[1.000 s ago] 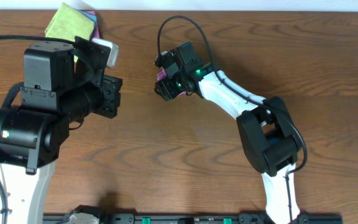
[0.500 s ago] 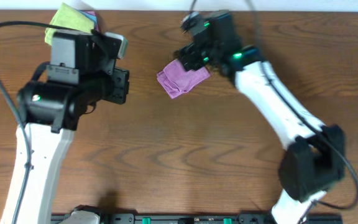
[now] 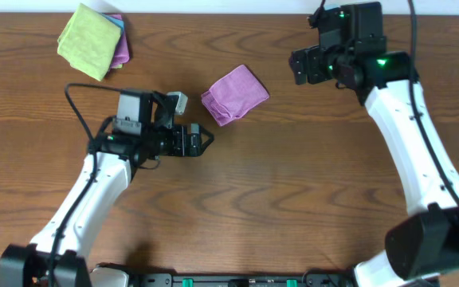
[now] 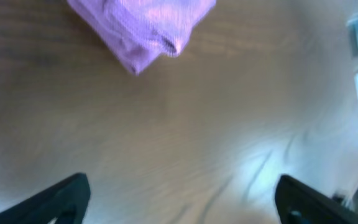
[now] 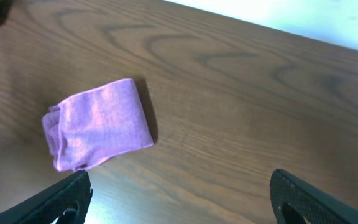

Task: Fold the cloth
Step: 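Grasp the folded purple cloth with the left gripper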

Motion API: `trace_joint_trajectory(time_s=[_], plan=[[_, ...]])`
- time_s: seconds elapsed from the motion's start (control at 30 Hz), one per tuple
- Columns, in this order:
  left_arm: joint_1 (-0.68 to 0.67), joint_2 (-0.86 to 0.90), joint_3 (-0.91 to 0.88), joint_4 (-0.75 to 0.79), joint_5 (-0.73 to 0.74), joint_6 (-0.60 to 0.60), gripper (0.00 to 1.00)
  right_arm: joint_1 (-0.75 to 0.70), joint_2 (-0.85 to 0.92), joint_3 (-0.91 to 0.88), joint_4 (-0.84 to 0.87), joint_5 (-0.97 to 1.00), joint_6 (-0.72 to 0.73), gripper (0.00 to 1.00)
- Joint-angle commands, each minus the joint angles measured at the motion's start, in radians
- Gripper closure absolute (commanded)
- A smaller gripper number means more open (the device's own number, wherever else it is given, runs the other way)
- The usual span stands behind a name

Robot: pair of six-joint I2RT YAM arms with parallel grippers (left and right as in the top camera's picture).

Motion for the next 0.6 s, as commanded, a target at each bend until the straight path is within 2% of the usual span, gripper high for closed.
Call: trace_joint_trajectory(time_s=[0.0, 0.3, 0.4, 0.57], plan=[[0.003, 0.045, -0.064, 0.148, 0.063, -0.232, 0.04, 0.002, -0.041, 0.01, -0.02, -0.005, -0.03, 0.08], [0.002, 0.254, -0.096, 0.556, 0.147, -0.662, 0.05, 0.002, -0.058, 0.01, -0.071, -0.004, -0.037, 0.07], [0.002, 0.303, -0.096, 0.66, 0.156, -0.734, 0.04, 0.002, -0.058, 0.01, -0.084, -0.004, -0.038, 0.07], [0.002, 0.338, -0.096, 0.665, 0.103, -0.79, 0.04, 0.002, -0.058, 0.01, -0.088, -0.004, -0.045, 0.07]])
